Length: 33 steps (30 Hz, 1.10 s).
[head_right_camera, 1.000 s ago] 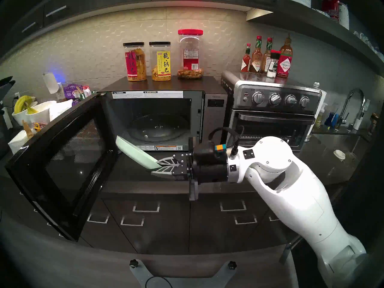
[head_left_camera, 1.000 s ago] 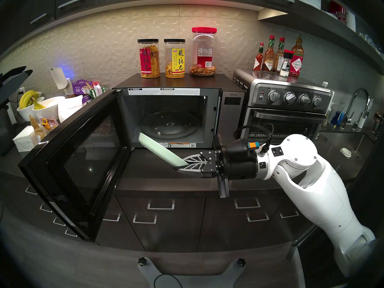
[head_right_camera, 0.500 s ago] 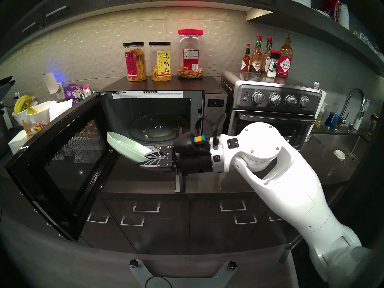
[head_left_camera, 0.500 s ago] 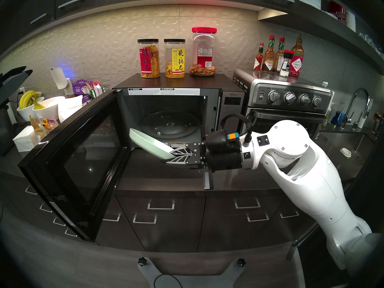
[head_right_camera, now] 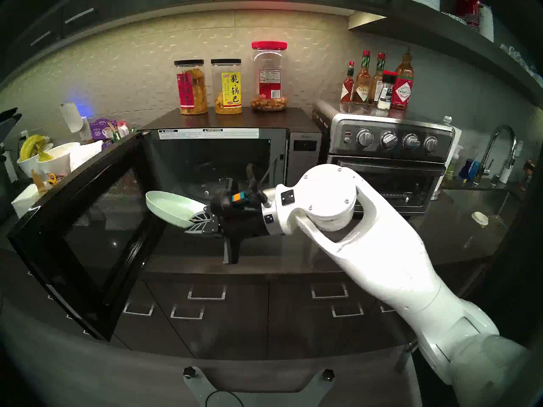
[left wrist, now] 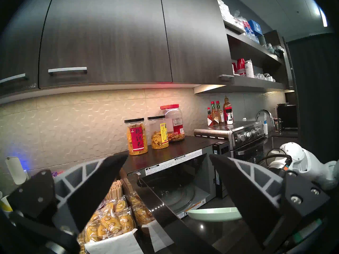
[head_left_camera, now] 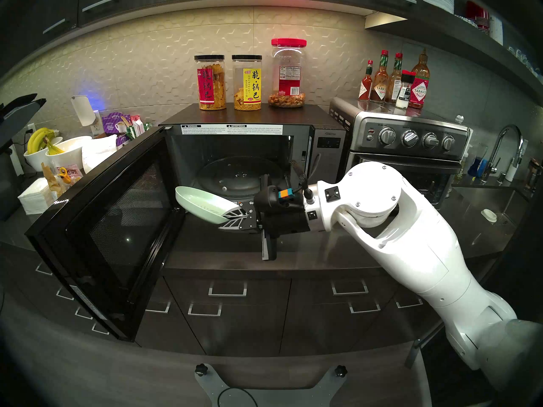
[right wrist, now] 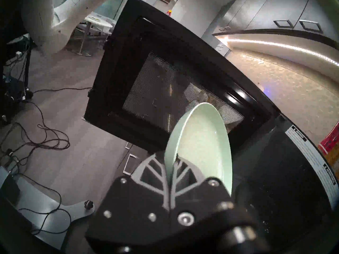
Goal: Open the microwave, put the plate inside, and close the door
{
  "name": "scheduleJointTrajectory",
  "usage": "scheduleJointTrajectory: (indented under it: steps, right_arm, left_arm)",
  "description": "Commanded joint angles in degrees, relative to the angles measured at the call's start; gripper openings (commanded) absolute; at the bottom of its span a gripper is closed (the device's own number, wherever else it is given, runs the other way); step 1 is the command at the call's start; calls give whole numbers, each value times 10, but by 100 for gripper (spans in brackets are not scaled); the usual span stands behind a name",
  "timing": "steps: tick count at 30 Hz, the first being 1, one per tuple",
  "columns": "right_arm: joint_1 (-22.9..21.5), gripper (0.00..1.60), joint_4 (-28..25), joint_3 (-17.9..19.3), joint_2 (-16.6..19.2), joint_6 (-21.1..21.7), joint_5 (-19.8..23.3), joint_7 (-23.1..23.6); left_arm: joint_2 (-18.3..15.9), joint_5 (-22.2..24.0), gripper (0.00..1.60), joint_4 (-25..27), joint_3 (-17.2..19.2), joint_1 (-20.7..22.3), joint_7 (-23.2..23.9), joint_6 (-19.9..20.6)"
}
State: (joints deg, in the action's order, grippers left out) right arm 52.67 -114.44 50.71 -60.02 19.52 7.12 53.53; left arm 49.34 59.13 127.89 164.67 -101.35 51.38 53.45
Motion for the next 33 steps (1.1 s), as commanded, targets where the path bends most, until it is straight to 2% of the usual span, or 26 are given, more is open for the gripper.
scheduleJointTrajectory:
  steps: [1,6,15,27,33]
  right_arm:
    - [-49,0,2,-18,-32,-6,-34,-5]
    - [-63,0,13,-38,-35,-2,-75,-12]
    - [-75,0,37,-45,-43,2,-111,-26]
    - [-84,0,72,-73,-56,-4,-188,-59]
    - [-90,0,86,-80,-65,-8,-206,-68]
  left_arm:
    - [-2,0,160,-1,3,-1,60,-1]
    - [-2,-1,160,-1,3,-1,62,-1]
    - [-2,0,160,-1,3,-2,59,-1]
    - [-2,0,160,-1,3,-2,60,-1]
    - [-2,0,160,-1,3,-2,60,-1]
